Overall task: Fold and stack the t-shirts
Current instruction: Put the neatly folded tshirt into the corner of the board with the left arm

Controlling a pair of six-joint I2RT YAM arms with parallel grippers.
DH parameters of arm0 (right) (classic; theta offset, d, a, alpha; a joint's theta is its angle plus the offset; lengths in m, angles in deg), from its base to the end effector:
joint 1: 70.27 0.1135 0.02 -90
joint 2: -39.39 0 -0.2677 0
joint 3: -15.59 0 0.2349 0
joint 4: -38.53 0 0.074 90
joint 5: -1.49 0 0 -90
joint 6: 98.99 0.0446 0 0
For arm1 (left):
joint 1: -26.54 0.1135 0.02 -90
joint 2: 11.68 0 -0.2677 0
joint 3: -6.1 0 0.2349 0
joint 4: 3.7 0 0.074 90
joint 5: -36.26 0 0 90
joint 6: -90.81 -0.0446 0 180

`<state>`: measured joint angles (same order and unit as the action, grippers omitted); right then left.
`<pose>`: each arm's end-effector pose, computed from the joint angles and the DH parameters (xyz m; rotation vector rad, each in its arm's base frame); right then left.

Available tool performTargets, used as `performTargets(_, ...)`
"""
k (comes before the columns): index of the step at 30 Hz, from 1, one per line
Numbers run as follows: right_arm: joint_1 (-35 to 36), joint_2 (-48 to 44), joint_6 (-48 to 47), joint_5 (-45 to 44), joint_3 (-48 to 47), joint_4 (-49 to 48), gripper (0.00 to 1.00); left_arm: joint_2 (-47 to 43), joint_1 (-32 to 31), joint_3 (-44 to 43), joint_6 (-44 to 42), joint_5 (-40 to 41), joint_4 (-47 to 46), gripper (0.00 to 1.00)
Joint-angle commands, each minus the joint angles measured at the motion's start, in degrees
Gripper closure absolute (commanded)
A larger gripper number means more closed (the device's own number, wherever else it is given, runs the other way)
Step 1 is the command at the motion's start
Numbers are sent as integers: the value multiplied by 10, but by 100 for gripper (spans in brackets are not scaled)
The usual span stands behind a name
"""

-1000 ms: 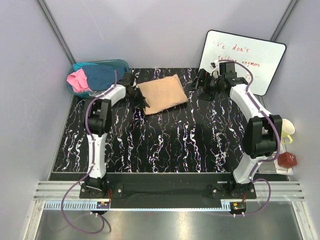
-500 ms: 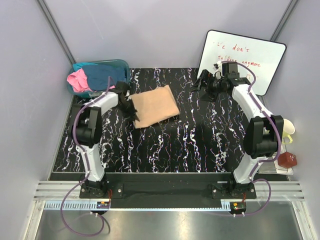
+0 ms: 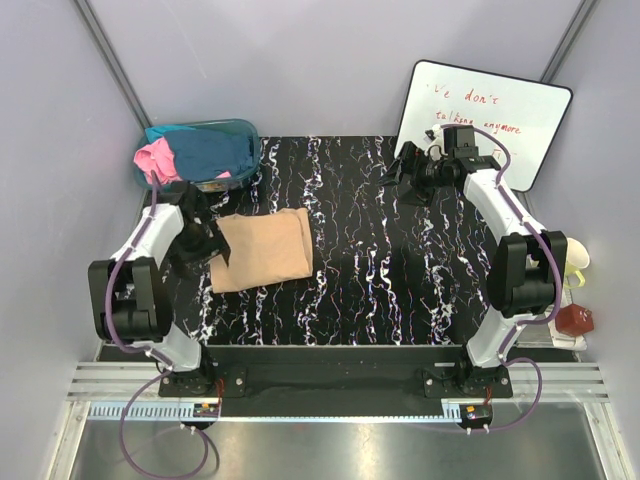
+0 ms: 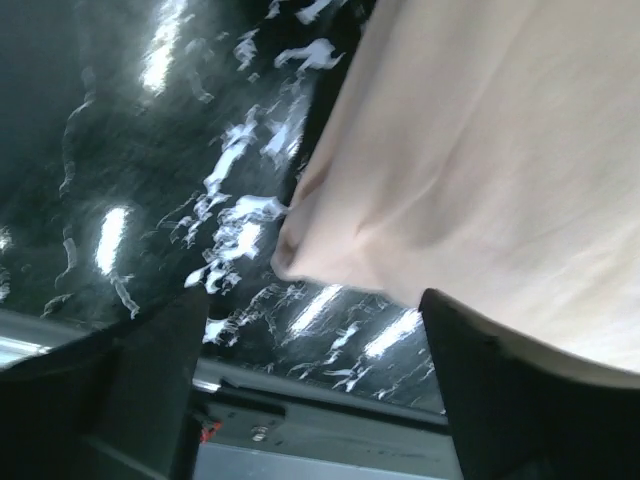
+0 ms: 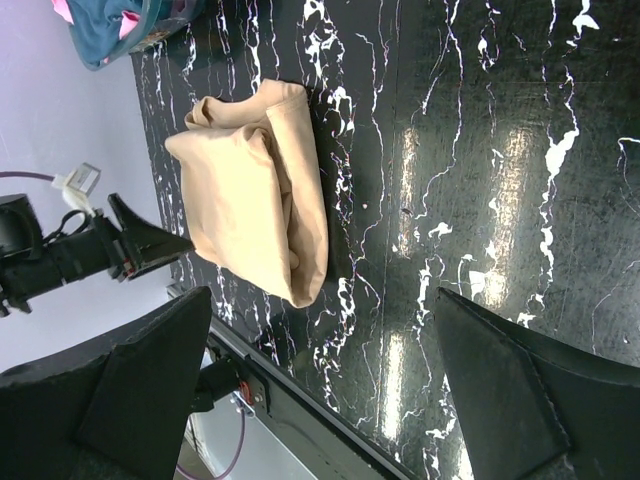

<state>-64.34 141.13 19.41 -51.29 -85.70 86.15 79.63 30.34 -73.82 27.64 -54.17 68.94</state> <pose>0.3777 0.0664 0.2923 0.1657 2.4415 1.0553 0.2682 0.0175 0.2168 -0.8026 2.9329 -0.0428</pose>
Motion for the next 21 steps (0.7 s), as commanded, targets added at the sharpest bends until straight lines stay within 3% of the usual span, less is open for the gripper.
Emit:
performTargets(1,-2,-15,-14,16,-2,-4,0,-65,-4,-44,-9,81,58,1)
performTargets(5,-1,-17,-18,17,7,-4,0,-110,-12,-104,-23,78,61,2)
performTargets(6,-2,-16,-19,18,10,-5,0,-113,-19,-117,-27,62,52,20)
performTargets(7,-1,-16,-20,17,11,-5,0,-114,-35,-124,-27,55,47,49)
performTargets(8,-1,-14,-22,18,12,-4,0,-107,-51,-128,-32,47,33,95)
performTargets(9,-1,-13,-23,18,13,-5,0,-99,-67,-140,-32,47,30,100)
performTargets(12,-1,-8,-25,19,11,-5,0,-41,-151,-162,-40,62,22,100)
performTargets(16,-2,0,-26,19,2,-3,0,69,-219,-197,-42,79,24,100)
performTargets(21,-3,4,-29,18,-4,-1,0,158,-258,-249,-35,73,23,100)
